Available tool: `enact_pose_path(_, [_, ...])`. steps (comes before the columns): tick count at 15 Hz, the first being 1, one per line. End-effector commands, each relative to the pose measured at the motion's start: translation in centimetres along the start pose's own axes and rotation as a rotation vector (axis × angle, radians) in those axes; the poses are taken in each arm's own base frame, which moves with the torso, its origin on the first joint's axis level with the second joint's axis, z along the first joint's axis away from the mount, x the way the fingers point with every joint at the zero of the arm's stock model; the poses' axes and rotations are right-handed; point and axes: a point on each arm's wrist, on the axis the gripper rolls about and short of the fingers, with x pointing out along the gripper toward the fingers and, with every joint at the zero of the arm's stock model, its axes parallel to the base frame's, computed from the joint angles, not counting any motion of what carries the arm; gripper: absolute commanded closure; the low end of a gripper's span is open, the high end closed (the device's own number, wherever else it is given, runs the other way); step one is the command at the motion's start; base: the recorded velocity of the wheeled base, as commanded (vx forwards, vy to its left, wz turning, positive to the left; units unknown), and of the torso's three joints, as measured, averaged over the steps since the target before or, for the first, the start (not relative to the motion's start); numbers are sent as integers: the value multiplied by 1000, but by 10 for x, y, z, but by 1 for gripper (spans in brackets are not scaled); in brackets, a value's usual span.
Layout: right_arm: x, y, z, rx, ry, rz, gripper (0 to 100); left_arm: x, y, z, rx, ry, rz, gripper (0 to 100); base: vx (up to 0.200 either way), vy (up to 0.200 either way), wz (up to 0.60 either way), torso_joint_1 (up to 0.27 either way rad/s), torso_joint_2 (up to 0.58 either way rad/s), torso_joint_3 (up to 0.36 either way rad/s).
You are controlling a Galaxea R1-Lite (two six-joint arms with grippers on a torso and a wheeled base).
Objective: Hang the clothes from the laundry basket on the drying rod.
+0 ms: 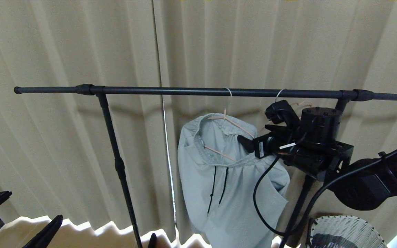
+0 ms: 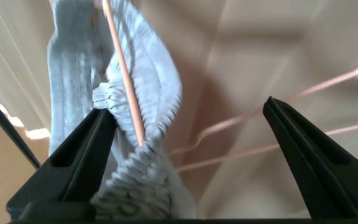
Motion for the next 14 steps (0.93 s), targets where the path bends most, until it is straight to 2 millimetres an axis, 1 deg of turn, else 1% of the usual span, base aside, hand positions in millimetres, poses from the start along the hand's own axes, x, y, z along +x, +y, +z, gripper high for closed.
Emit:
enact_pose_path(1, [0,-3,-3,-24,11,3,0,0,0,-1,0,3,-1,0,0,0,0,0,0,0])
enact_pose_path(3, [0,-9,0,-62,-5,28,0,0,0,-1,0,4,-1,0,0,0,0,0,0,0])
enact_pose_path(6, [0,-23,6,-146,-74,66,0,0,0,-1,0,4,-1,0,0,0,0,0,0,0])
enact_pose_path(10, [0,-33,5,-180,-118,125,0,0,0,-2,1,10,-3,0,0,0,0,0,0,0])
enact_pose_path(14, [-1,-48,9,-323,-206,171,0,0,0,-2,1,10,-3,0,0,0,0,0,0,0])
